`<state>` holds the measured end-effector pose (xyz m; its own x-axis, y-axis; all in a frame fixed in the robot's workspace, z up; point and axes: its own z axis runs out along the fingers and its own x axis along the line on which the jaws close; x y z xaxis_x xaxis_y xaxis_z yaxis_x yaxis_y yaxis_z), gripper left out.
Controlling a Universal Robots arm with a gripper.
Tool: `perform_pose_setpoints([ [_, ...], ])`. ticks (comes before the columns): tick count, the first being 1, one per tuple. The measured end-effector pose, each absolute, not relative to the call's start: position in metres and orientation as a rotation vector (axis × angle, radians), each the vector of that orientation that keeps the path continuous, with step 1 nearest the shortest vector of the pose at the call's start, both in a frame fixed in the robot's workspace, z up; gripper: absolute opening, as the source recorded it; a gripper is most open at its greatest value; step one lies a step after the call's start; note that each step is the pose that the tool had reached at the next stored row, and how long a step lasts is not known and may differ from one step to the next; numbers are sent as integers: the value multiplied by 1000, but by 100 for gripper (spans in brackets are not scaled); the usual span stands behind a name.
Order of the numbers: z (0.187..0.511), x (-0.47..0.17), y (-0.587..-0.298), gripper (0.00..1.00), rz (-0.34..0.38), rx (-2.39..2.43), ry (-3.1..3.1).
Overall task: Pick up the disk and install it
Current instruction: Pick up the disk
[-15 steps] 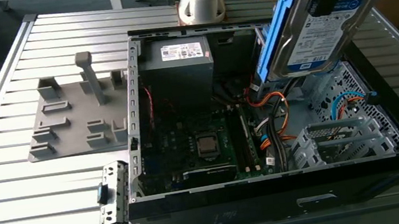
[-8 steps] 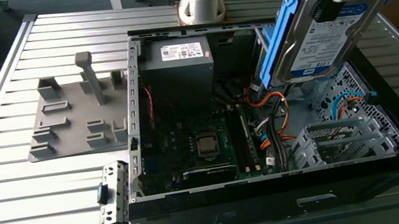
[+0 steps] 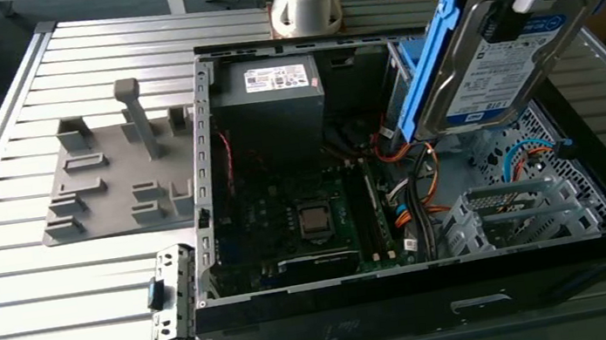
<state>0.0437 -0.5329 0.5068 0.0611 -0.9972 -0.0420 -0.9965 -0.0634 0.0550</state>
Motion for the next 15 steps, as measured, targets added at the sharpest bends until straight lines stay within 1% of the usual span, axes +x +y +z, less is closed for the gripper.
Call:
perform_pose_setpoints([
  [15,507,44,-551,36,-106,2279,-2142],
])
